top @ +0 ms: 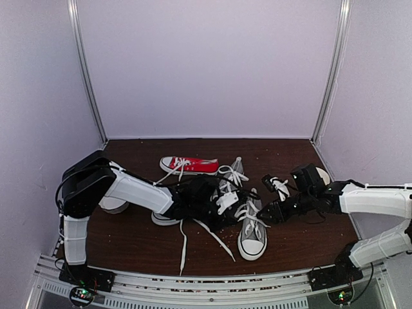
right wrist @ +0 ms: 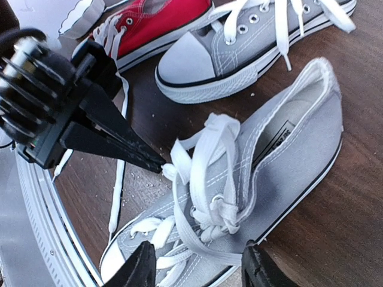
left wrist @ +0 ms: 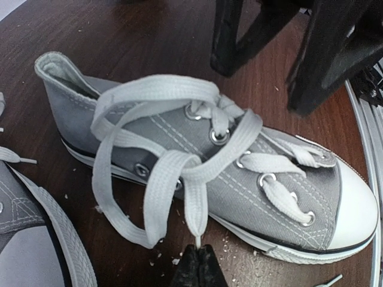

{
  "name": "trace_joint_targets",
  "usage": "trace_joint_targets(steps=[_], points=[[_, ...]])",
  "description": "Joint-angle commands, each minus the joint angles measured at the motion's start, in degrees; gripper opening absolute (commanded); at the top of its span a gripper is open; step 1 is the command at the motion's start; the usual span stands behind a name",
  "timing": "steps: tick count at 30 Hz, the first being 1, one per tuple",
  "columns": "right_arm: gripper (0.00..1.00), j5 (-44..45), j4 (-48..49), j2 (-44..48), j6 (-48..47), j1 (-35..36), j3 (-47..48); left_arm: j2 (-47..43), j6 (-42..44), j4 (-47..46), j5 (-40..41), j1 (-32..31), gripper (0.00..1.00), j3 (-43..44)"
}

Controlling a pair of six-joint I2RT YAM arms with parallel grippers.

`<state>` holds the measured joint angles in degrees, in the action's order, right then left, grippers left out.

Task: Tie the shoes
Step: Adjust the half-tied shoelace on the shoe.

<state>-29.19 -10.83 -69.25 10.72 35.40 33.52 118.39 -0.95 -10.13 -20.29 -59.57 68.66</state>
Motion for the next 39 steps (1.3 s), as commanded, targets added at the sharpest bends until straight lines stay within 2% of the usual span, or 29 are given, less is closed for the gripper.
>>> trace_joint_targets(steps=[1,8,10,13,15,23,32,39], points=[[0.49,-4.9,5.6,-3.2,0.7,0.1,-1.8,-1.8,-1.3,-4.0,0.7,0.1,0.00,-0.5],[0.50,-5.7,7.5,-6.2,-0.8,0.1,-2.3,-1.3,-2.3,-5.0,0.6,0.0,0.00,-0.3],[0.45,-5.4,7.6,-6.7,-0.7,0.1,-2.5,-1.3,-2.4,-5.0,0.5,0.0,0.00,-0.1],[0.31,-3.9,6.6,-6.6,-0.3,0.0,-2.4,-1.2,-2.4,-5.1,0.7,0.1,0.00,0.0],[0.25,-3.6,4.9,-6.4,-0.3,-0.3,-1.9,-1.0,-2.4,-4.9,0.8,0.1,0.00,0.1],[0.18,-3.1,-1.7,-4.8,1.3,-1.1,0.2,-0.5,-1.7,-3.4,1.4,0.1,0.00,0.7],[0.04,-3.6,-9.9,-5.7,1.3,-1.6,5.4,-0.1,-1.0,-2.0,1.3,-0.1,0.00,1.1],[0.02,-3.7,-17.6,-3.3,0.1,-2.7,9.0,0.3,-0.5,-1.6,1.4,-0.2,0.00,1.6]])
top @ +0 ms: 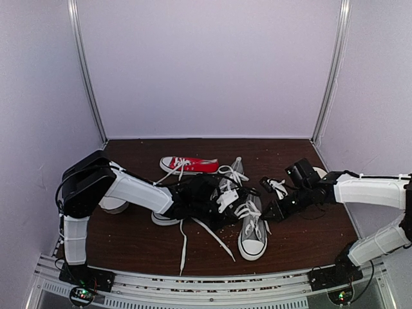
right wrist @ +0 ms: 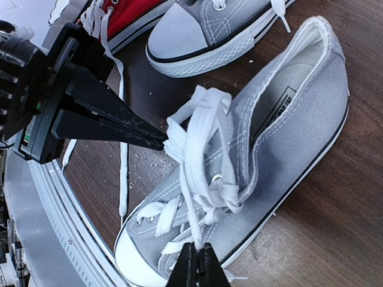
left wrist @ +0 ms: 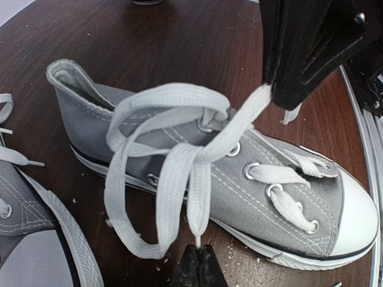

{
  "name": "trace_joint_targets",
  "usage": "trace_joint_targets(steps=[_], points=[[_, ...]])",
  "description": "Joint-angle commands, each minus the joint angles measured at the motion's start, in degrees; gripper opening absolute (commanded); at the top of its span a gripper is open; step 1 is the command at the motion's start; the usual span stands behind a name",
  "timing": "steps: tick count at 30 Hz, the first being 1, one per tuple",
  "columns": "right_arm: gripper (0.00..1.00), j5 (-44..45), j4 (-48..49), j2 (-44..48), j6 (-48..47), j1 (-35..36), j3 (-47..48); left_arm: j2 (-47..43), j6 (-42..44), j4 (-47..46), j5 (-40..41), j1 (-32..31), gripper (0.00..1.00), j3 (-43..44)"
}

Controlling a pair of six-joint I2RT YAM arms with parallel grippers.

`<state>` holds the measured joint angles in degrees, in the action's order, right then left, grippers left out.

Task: Tie the shoes
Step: Adjust the half-tied shoelace on the shoe.

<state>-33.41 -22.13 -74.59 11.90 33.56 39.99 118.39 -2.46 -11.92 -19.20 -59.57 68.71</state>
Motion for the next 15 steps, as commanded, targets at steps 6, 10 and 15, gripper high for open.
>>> trace_joint_targets(steps=[6,10,15], points=[[0.01,-1.1,-12.1,4.4,-1.2,-2.9,3.7,0.8,0.9,0.6,0.0,-0.2,0.00,2.2],[0.00,-2.1,-15.0,6.1,-1.2,-4.1,3.9,1.4,1.0,0.8,-0.5,-0.3,0.00,2.7],[0.00,-1.6,-17.1,8.0,-1.0,-5.5,4.1,2.0,1.0,1.3,-0.8,-0.3,0.00,3.2]])
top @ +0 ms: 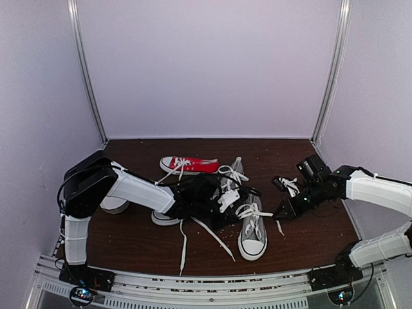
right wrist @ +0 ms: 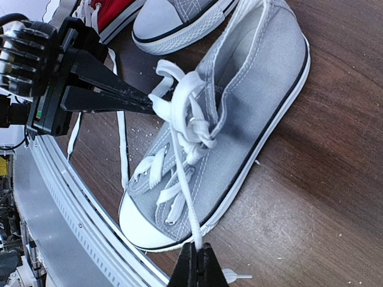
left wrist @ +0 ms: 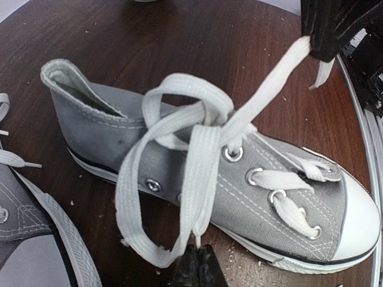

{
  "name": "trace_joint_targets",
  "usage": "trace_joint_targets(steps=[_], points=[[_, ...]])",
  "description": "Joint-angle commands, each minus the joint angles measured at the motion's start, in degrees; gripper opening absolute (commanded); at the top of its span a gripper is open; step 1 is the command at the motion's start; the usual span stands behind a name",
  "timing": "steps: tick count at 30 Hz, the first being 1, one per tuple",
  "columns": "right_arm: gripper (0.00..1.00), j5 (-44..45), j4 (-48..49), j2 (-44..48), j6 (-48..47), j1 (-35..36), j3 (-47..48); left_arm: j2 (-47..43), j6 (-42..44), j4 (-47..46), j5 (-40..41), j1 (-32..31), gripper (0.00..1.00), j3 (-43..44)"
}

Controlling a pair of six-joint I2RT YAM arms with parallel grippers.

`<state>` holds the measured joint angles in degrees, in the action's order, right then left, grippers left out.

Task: Tie the shoes
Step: Adjust the half-tied shoelace on the shoe.

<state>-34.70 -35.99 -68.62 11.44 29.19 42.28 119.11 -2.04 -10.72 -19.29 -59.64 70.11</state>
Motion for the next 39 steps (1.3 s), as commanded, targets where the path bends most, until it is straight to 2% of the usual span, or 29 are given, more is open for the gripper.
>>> trace_joint_targets(steps=[1,23,28,33,39], points=[[0.00,-0.3,-3.6,2.3,-0.7,-1.5,1.9,1.4,0.6,0.2,-0.8,-0.3,0.00,1.9],[0.00,-1.8,-9.3,5.0,-1.9,-7.5,0.3,2.5,1.0,2.0,-1.9,-0.1,0.00,3.1],[0.00,-2.6,-8.7,5.2,-1.7,-7.6,-0.4,2.0,-1.6,12.0,-6.0,-0.2,0.00,8.3],[0.00,-5.8,-4.7,5.1,0.4,-7.5,-2.7,-4.8,-7.1,11.5,-5.7,-0.3,0.00,2.9],[0.00,-6.4,-4.5,4.2,-0.3,-7.5,-3.2,-7.0,-6.5,23.7,-5.4,-0.1,0.00,6.2]])
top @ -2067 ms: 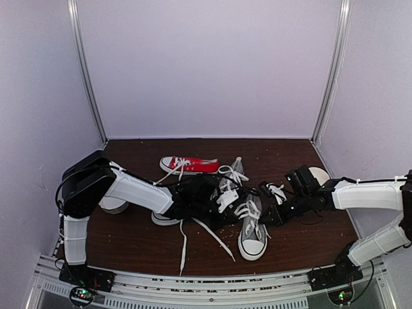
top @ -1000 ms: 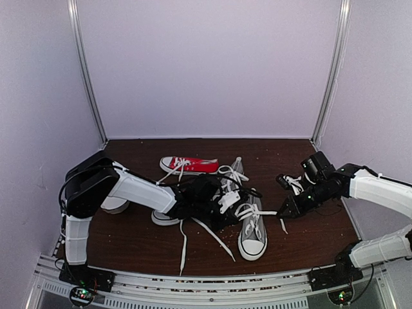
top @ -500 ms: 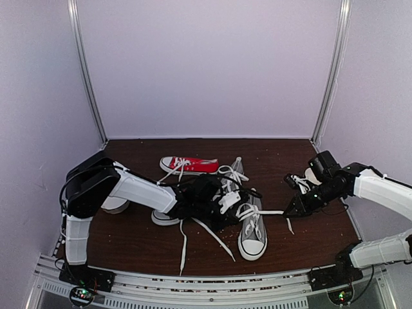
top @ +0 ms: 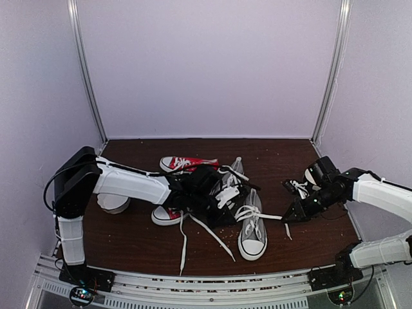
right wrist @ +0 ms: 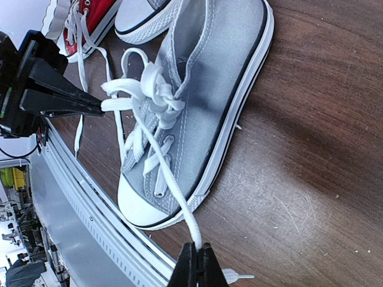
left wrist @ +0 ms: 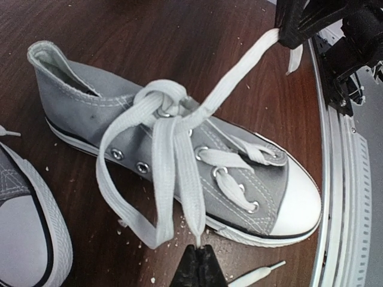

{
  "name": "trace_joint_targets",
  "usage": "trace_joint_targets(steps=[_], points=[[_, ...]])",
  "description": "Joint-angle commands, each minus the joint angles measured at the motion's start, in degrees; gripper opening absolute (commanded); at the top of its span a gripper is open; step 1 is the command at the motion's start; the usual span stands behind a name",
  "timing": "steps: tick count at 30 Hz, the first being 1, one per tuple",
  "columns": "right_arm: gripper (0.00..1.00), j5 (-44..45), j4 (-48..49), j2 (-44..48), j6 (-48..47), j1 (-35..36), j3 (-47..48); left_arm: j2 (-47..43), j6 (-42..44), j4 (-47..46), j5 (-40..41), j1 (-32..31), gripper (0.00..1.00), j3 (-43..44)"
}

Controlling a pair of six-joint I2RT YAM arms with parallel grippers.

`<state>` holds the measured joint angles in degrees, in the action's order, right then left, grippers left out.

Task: Tie the shoes
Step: Adjust the half-tied shoelace on the shoe.

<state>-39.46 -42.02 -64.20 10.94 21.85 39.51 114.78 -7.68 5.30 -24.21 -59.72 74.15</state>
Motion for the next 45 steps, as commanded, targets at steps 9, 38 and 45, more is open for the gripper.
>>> trace_joint_targets(steps=[9,38,45], points=[[0.00,0.7,-0.5,-1.0,-1.7,-0.2,0.6,0.1,3.0,17.5,4.8,1.5,0.00,4.9],[0.01,5.1,4.1,-4.6,2.9,0.8,0.0,-1.3,29.1,-3.8,-1.7,0.9,0.78,9.9],[0.38,6.2,5.1,-5.6,2.0,1.9,3.6,-0.8,28.1,-4.7,-5.4,0.9,0.72,6.5]])
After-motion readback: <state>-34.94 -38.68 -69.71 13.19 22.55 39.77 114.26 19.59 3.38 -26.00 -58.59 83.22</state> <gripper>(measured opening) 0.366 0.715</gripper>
